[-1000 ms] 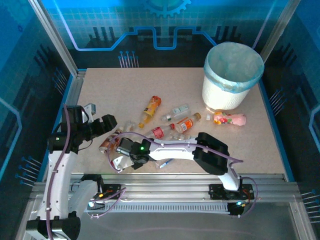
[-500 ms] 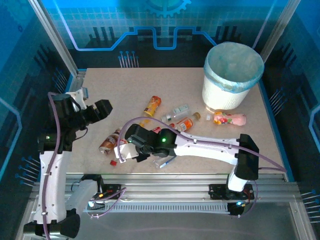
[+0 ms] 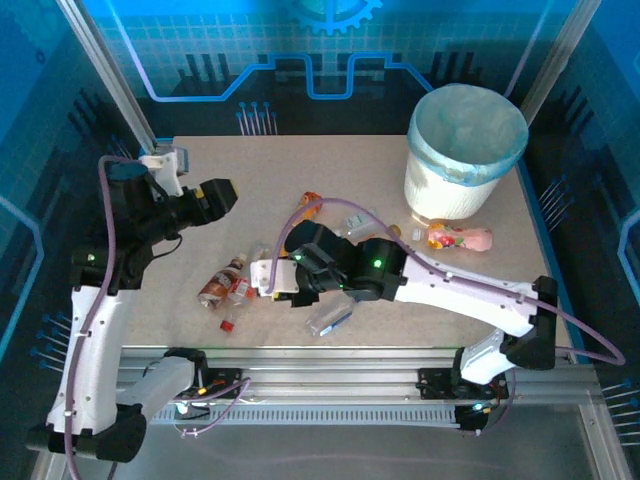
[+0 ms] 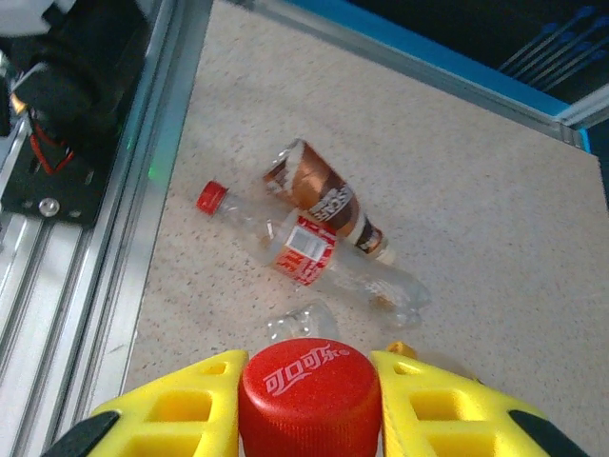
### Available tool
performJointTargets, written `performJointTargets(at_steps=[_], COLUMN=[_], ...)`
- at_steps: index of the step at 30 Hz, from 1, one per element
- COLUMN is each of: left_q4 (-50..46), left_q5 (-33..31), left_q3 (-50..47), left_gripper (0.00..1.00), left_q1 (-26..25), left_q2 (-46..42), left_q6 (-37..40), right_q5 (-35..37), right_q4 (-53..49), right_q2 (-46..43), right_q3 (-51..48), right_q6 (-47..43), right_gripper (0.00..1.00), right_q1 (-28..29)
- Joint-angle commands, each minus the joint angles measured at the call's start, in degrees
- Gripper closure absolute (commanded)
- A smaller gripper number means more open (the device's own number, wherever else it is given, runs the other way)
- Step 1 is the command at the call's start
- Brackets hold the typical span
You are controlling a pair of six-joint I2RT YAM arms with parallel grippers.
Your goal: Put the plastic bottles in the bin
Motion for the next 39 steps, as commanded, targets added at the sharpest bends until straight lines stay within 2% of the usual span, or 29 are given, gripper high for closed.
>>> performJointTargets(at_steps=[1,5,9,14,17,21,27,33,39], left_q4=[1.0,4.2,5.4,9.2,9.7,12.4,14.8,13.4,12.7], left_q5=[-4.1,-5.1,-9.2,-13.8,-15.8,-15.2,-14.9,-13.7,-12.5], left_q3=[2.5,1.2,3.0,5.5,9.3,14.1,19.8,25.6,27.9], left_gripper=[0.25,0.26,0.28,0.29,0.29,0.29,0.28,0.28,0.26], left_q1=[-3.4,-7.3,-11.7,-20.9,-25.7,-30.6,-33.9,-34.9,-34.9], left_q2=[0.0,0.5,3.3,9.4,14.9,20.8,27.2,32.4,35.9], left_q6=[-0.7,-2.4,-2.4,-2.2,-0.5,2.0,5.0,8.2,9.1], right_q5=[-2.4,-2.2,-2.1,-3.2,-4.8,-6.4,-2.7,0.6,2.4], right_q4=[-0.5,-0.7,-2.2,-1.1,-2.3,-0.5,2.0,-0.4,2.5], right_q2=[-4.2,-8.2,-10.9,-10.8,-7.2,-0.9,13.5,28.1,32.9], right_q3=[1.9,4.1,8.9,15.8,22.5,32.8,49.4,65.1,66.9], right_q6=[6.0,9.6,12.4,15.4,17.2,20.9,24.2,25.2,24.4], right_gripper=[0.76,0.78,0.81,0.80,0.81,0.83,0.89,0.90,0.90], right_q1=[-1.6,-5.0,-10.7,-22.6,-30.1,-39.9,-52.3,-59.8,-62.8])
